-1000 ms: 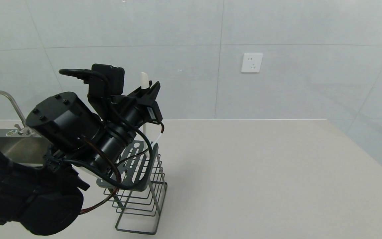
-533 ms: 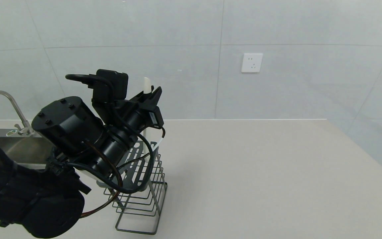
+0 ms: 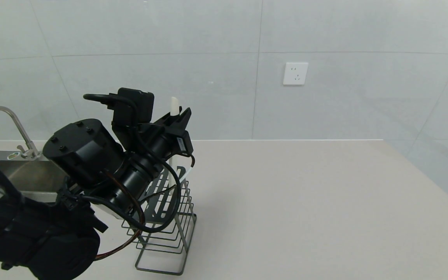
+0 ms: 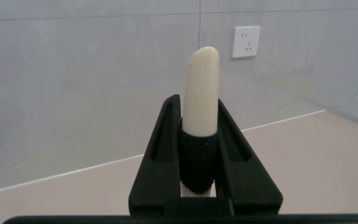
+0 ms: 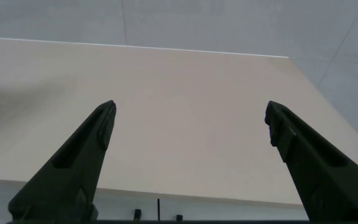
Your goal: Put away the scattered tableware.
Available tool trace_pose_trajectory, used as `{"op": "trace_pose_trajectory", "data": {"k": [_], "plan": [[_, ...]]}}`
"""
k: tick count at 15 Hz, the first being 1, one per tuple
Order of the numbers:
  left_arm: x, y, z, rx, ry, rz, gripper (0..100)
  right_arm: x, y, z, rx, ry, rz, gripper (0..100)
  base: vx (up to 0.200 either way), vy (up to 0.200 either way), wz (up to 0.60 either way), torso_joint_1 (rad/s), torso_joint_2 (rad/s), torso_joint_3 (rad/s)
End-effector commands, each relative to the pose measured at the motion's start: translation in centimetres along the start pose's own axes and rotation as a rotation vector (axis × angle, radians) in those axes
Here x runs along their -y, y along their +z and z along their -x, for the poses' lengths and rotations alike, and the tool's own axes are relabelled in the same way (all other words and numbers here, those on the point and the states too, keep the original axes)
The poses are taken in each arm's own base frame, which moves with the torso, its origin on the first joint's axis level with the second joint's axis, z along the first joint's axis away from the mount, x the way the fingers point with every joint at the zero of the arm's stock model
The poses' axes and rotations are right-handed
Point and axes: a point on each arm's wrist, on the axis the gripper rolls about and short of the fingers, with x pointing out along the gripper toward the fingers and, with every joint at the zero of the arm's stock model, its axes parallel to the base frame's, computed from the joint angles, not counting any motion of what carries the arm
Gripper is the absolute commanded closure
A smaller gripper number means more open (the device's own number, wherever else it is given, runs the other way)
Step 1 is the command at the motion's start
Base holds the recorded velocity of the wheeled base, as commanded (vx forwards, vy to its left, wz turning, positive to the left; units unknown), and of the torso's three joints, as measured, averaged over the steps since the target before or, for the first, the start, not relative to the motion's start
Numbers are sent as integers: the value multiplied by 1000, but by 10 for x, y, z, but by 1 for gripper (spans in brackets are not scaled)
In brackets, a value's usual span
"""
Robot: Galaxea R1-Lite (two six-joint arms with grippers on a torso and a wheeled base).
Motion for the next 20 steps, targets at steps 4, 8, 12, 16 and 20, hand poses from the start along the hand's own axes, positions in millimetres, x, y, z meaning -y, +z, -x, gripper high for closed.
{"op": "trace_pose_trajectory", "data": {"k": [4,8,12,16,20], "plan": [[1,-10,-1,-33,6,11,100,0,0,0,0,2,1,0,0,0,0,0,0,0],[1,-14,2,-56,4,8,100,0,0,0,0,1,1,0,0,0,0,0,0,0],[-1,-15,2,-58,7,6,0,0,0,0,0,2,1,0,0,0,0,0,0,0],[-3,-9,2,-31,-9,-29,0,0,0,0,0,2,-1,0,0,0,0,0,0,0],[-34,14,-1,114,-356,-168,0,0,0,0,0,1,-4,0,0,0,0,0,0,0]]}}
